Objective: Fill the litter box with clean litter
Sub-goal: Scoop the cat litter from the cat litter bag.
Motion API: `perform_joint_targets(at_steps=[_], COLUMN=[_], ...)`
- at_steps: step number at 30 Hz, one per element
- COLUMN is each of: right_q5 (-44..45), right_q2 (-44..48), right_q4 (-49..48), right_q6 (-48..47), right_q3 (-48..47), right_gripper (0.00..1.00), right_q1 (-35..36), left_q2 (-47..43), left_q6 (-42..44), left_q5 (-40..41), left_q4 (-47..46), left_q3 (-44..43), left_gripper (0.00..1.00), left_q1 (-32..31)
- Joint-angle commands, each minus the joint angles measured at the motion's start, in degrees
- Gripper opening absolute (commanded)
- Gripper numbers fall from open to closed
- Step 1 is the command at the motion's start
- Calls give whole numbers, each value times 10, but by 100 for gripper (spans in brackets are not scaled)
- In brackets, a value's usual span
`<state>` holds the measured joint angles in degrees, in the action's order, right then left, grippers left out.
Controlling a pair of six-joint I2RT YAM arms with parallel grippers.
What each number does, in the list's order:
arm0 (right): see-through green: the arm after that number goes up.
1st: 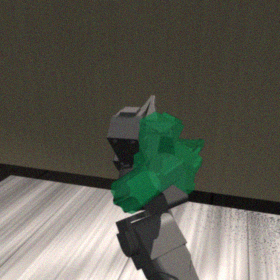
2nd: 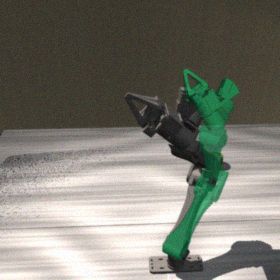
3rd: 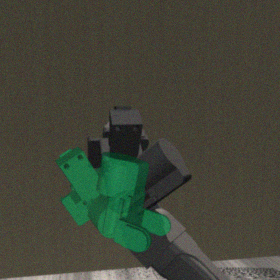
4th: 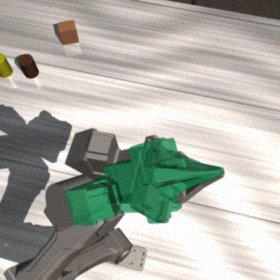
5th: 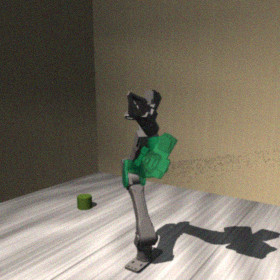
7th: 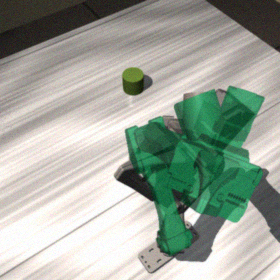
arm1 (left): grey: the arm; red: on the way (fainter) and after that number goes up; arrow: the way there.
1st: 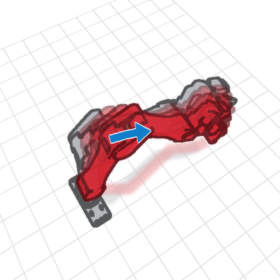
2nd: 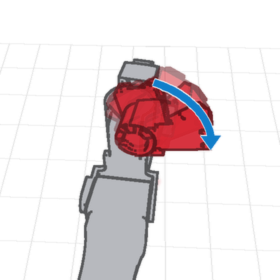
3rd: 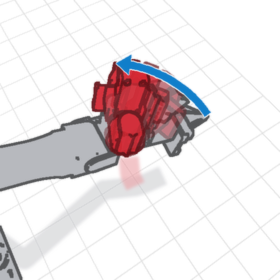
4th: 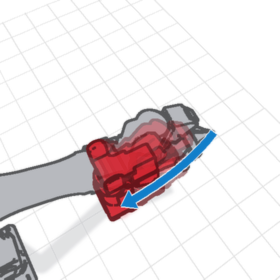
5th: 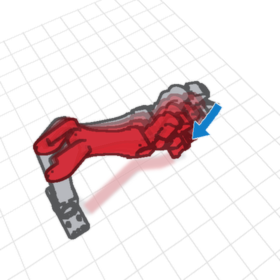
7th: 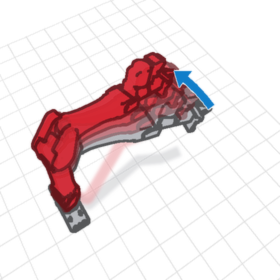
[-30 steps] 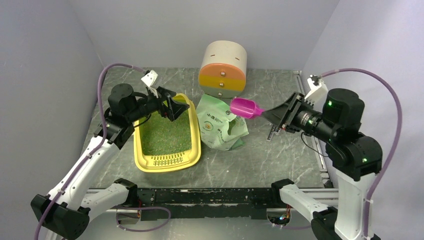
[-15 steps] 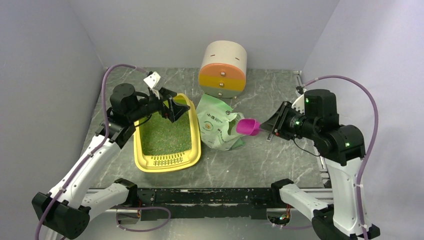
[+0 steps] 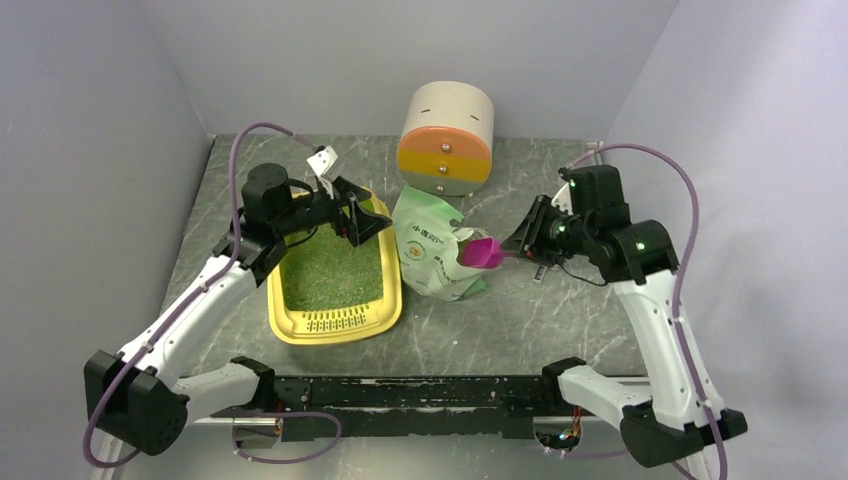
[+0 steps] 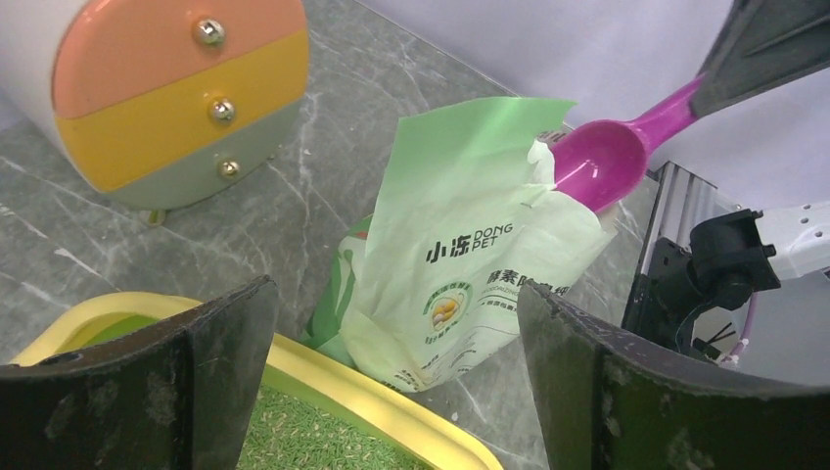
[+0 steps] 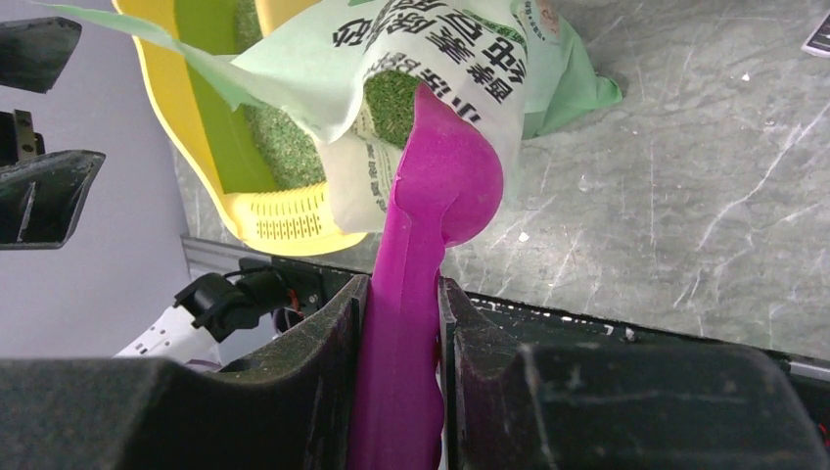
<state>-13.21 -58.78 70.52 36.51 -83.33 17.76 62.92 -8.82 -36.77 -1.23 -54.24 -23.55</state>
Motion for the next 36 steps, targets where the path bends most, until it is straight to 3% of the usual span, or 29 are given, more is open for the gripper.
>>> perform_joint_targets(at_steps=[1, 9, 17, 20, 26, 32, 36], right_q5=[-9, -18, 69, 93, 159, 138, 62], right_q2=[-28, -61, -127, -158, -211, -258, -267], right_q4=[-44, -69, -75, -76, -69, -85, -121], right_q6=[-24, -39, -27, -11, 6, 7, -13], right_q3=[18, 65, 48, 39, 15, 0, 19], right_gripper=[0, 0, 0, 0, 0, 0, 0], right_q1=[2, 13, 77, 105, 111, 110, 92], left_q2=[33, 100, 117, 137, 197, 234, 265], left_q6=[-3, 13, 28, 38, 96, 92, 62], left_q5=[-54, -84, -50, -118, -187, -235, -250], left_q4=[-54, -50, -114, -127, -26, -36, -34], left_q3=[3, -38, -20, -25, -90, -122, -147], left_gripper=[95, 92, 89, 84, 65, 55, 63], left_q1=[-1, -1, -1, -1, -3, -4, -5])
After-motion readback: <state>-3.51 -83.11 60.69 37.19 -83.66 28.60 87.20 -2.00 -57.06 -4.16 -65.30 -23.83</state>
